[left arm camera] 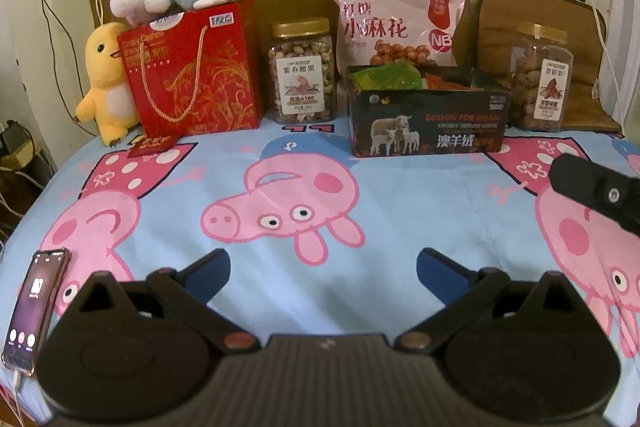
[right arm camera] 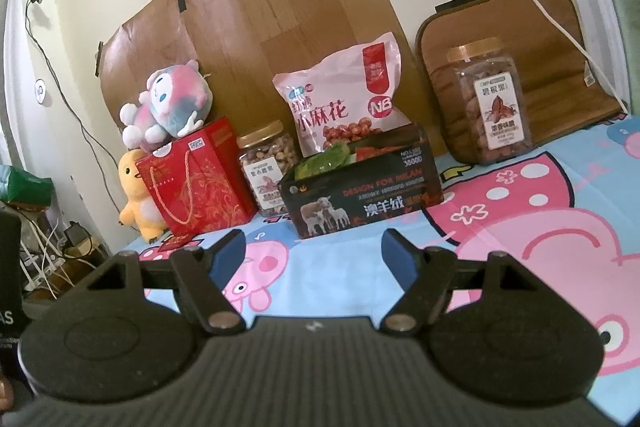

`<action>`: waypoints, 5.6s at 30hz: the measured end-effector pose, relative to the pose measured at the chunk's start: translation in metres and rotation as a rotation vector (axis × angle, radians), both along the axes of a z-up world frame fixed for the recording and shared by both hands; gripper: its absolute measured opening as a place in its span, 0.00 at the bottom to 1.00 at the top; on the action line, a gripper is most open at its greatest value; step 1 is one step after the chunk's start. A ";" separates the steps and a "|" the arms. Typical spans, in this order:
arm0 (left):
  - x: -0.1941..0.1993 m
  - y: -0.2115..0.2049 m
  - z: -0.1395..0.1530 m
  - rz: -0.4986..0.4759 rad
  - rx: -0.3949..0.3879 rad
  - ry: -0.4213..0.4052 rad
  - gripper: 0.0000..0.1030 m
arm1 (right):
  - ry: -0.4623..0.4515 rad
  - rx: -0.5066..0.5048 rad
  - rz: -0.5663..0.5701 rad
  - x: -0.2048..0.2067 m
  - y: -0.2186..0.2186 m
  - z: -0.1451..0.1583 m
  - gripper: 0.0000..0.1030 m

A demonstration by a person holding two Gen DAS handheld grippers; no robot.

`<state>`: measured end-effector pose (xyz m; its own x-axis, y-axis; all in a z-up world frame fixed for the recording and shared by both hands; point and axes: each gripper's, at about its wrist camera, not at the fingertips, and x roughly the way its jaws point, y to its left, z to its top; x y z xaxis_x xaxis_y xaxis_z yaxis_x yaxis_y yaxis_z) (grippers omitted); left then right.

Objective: Organize snacks

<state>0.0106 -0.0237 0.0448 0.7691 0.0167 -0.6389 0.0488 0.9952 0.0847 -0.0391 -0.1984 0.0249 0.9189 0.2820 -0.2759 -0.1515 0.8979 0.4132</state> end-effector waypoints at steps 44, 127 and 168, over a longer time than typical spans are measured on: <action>0.001 -0.046 -0.009 -0.052 0.098 0.029 1.00 | -0.010 0.078 -0.057 -0.006 -0.038 -0.007 0.75; 0.004 -0.035 -0.026 -0.062 0.019 0.133 1.00 | 0.015 0.042 -0.020 0.002 -0.029 -0.012 0.75; 0.007 -0.005 -0.020 -0.023 -0.039 0.119 1.00 | 0.018 -0.021 0.010 0.004 -0.005 -0.005 0.75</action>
